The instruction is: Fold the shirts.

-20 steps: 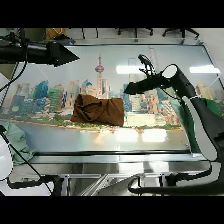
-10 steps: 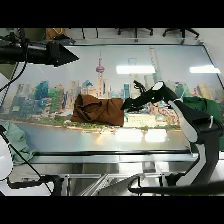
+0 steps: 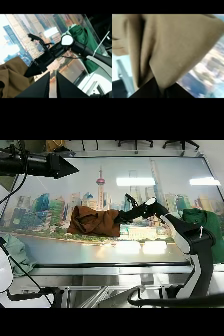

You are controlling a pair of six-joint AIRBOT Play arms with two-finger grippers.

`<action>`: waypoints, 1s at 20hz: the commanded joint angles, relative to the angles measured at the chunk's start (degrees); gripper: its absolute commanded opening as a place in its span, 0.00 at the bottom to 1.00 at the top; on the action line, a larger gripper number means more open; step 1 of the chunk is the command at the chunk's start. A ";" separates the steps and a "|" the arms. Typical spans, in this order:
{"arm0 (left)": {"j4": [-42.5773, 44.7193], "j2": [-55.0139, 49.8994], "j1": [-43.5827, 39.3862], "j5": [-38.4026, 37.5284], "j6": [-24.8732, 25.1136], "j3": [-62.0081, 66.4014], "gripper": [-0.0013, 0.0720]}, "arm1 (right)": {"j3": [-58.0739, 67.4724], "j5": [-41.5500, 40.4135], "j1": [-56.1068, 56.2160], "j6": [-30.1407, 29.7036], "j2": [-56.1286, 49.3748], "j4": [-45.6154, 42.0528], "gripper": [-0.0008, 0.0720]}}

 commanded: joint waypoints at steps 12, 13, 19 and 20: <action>0.00 -0.02 0.04 -0.79 -0.07 -0.02 0.16 | 22.86 3.43 -41.42 9.40 21.11 6.47 0.04; 0.00 -0.04 0.04 -0.79 -0.07 -0.02 0.16 | 22.86 3.41 -45.66 10.58 20.81 4.92 0.04; 0.02 -0.07 -0.13 -0.37 -0.04 -0.02 0.16 | 22.82 14.86 -62.73 21.05 17.99 -6.84 0.04; 0.02 -0.07 -0.13 -0.04 -0.04 -0.02 0.16 | 22.82 16.74 -64.04 24.57 18.47 -10.47 0.04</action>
